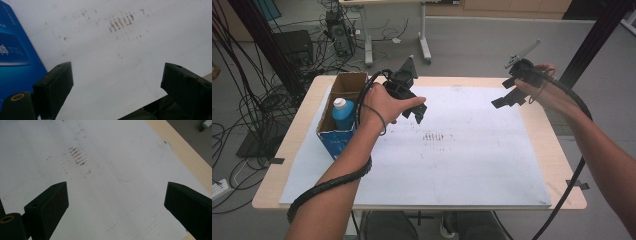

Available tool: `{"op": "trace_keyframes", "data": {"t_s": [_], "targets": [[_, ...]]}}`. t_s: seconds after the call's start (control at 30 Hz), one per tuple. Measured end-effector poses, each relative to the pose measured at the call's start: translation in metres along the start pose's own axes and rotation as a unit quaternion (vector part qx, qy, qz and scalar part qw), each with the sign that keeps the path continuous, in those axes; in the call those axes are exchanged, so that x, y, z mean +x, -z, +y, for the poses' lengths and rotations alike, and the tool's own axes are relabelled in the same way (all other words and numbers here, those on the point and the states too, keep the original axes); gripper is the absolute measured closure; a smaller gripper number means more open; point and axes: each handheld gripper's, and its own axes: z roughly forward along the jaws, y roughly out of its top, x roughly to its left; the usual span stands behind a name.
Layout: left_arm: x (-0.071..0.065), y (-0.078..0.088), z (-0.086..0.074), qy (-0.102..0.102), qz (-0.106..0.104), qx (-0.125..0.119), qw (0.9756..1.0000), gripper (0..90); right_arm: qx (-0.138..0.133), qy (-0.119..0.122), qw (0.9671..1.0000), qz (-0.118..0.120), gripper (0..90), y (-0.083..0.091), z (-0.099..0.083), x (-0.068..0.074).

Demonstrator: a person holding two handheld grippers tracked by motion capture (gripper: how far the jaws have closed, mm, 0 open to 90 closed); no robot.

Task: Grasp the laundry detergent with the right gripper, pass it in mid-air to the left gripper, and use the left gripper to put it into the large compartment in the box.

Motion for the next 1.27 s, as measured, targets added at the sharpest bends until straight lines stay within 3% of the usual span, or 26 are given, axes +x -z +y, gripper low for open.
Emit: {"op": "trace_keyframes", "data": {"t_s": [0.13, 1.27], "targets": [[-0.0014, 0.0000, -0.0006, -0.007, 0.018, -0.014, 0.9997, 10.9, -0.002, -0.002, 1.0000, -0.001, 5.6, 0.0002, -0.0002, -0.0011], [0.0078, 0.0024, -0.0086, 0.005, 0.005, -0.027, 0.9996, 10.5, 0.001, 0.005, 1.0000, 0.001, 5.8, 0.0006, 0.0028, 0.0073]]}}
